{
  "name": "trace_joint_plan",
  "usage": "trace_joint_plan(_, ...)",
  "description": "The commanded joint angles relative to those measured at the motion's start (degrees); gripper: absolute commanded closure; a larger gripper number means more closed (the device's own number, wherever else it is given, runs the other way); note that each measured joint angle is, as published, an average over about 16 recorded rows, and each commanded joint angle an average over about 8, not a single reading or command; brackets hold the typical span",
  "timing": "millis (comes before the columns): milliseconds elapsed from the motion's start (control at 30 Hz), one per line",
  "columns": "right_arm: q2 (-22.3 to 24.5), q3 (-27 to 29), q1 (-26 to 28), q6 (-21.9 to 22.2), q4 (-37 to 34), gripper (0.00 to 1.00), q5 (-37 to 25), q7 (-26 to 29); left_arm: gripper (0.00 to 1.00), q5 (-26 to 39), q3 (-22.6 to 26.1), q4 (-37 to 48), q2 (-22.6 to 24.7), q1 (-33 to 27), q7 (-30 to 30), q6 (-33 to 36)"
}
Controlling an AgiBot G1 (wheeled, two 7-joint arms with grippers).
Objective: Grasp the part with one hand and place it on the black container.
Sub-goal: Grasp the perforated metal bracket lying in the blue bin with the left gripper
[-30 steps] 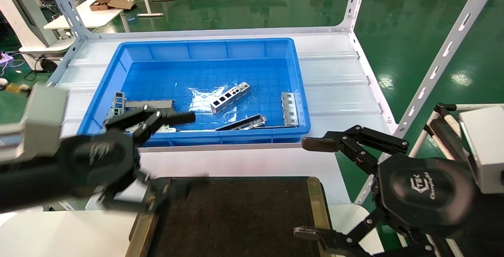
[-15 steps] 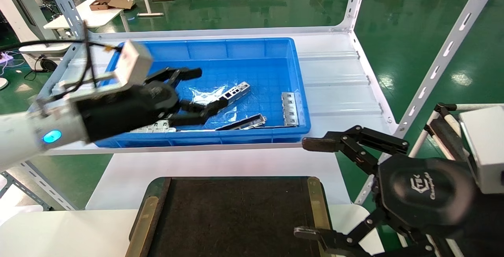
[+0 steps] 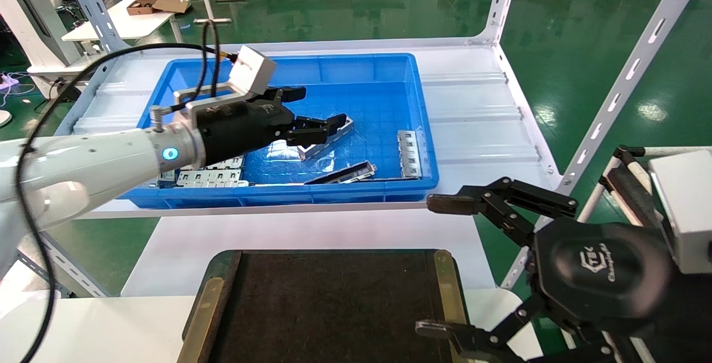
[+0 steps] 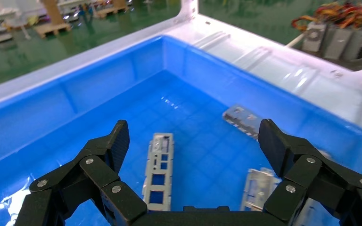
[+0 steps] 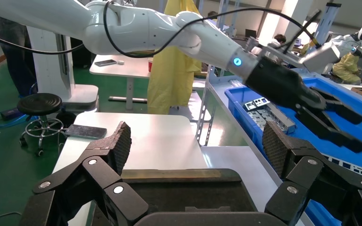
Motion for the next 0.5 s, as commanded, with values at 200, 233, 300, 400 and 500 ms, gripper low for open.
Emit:
trace_joint_plan(200,0.0,0.0,0.0,0.0,0.0,0.31,0.0,0.0,0.15,2.1,1.0,9.4,5.3,-2.8,3.7,-4.2)
trace_joint_plan(233,0.0,0.0,0.0,0.0,0.0,0.43,0.0,0.0,0.27,2.2,1.0,10.6,6.0,-3.1,4.3,-4.8)
trace_joint_plan(300,0.0,0.0,0.0,0.0,0.0,0.68,0.0,0.0,0.52,2.2,0.9,12.8,7.1,-3.7,5.5,-5.8)
trace_joint_plan(400,0.0,0.0,0.0,0.0,0.0,0.98,0.0,0.0,0.90,1.9,0.5,15.6,8.5,-4.4,7.3,-7.1)
trace_joint_plan(500,0.0,0.0,0.0,0.0,0.0,1.00,0.0,0.0,1.00,1.4,0.2,17.9,9.4,-4.9,8.8,-8.1)
